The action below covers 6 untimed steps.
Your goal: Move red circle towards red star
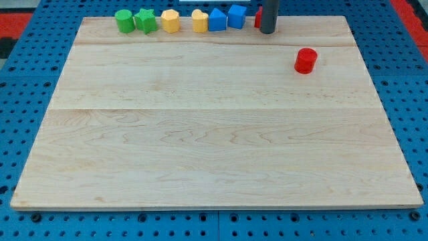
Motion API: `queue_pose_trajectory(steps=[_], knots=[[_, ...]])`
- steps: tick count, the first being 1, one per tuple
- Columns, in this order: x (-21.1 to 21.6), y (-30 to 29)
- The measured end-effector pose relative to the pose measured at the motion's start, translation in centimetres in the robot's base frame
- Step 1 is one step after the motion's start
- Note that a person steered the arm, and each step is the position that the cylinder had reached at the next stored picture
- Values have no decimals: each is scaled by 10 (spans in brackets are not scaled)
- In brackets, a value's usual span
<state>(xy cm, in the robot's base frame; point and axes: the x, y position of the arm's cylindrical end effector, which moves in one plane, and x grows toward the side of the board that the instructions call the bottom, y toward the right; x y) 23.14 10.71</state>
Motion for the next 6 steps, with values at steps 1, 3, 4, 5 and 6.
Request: queue_pose_trajectory(steps=[1, 3, 4, 5, 6], knots=[[0, 0], [-11, 0], [-10, 0], [20, 3], [61, 3]])
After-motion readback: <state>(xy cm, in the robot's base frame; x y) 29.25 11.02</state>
